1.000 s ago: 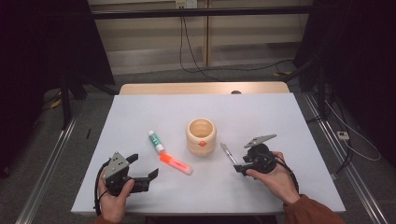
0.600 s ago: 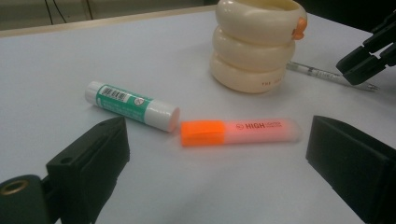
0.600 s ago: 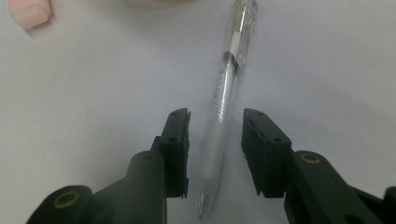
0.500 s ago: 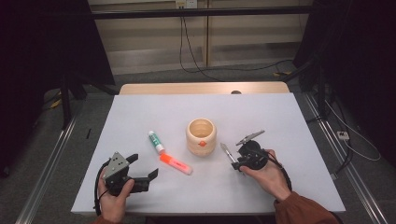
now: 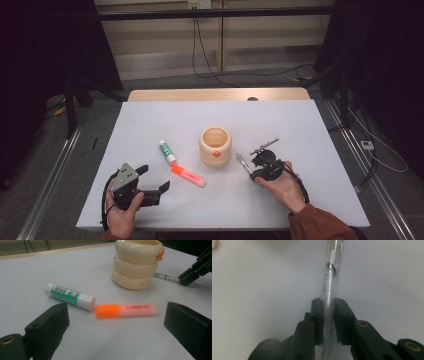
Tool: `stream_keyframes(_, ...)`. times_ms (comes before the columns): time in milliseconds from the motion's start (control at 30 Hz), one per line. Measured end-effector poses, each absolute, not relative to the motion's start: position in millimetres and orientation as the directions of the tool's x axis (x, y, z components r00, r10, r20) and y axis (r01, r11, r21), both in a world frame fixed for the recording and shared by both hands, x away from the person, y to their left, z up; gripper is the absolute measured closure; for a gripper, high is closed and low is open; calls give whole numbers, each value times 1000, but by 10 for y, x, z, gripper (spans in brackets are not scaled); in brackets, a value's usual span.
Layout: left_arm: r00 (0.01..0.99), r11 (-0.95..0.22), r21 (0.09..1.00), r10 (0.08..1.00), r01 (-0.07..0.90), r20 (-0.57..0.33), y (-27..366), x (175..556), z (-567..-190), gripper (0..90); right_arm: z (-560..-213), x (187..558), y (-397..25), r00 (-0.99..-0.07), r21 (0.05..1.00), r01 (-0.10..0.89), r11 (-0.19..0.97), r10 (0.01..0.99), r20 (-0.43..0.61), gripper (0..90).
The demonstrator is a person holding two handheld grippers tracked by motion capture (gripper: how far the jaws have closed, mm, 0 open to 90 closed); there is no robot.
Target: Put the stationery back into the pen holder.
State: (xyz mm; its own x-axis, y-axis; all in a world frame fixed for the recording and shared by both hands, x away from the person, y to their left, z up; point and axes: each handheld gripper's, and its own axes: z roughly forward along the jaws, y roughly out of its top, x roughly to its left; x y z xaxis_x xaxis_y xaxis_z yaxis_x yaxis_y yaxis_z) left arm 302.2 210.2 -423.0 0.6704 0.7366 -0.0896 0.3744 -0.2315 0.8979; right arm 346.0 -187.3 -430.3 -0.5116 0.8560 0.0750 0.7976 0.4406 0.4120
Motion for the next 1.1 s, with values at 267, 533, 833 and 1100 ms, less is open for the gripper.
stream_keyframes(267, 671, -228, 899, 735, 374, -92, 2103, 3023, -4229, 60, -4297, 3451, -1829, -492, 406, 804, 434, 870, 44, 803)
stream_keyframes(533, 673, -230, 898, 733, 375, -94, 2109, 3028, -4230, 60, -4292, 3466, -1905, -510, 422, 797, 432, 856, 85, 803)
stream_keyframes(833, 674, -232, 897, 733, 375, -92, 2108, 3027, -4231, 60, -4200, 3432, -2079, -523, 447, 785, 429, 845, 108, 803)
stream_keyframes(1100, 673, -227, 897, 733, 379, -99, 2102, 3026, -4235, 60, -4102, 3382, -2252, -560, 485, 749, 452, 822, 99, 803)
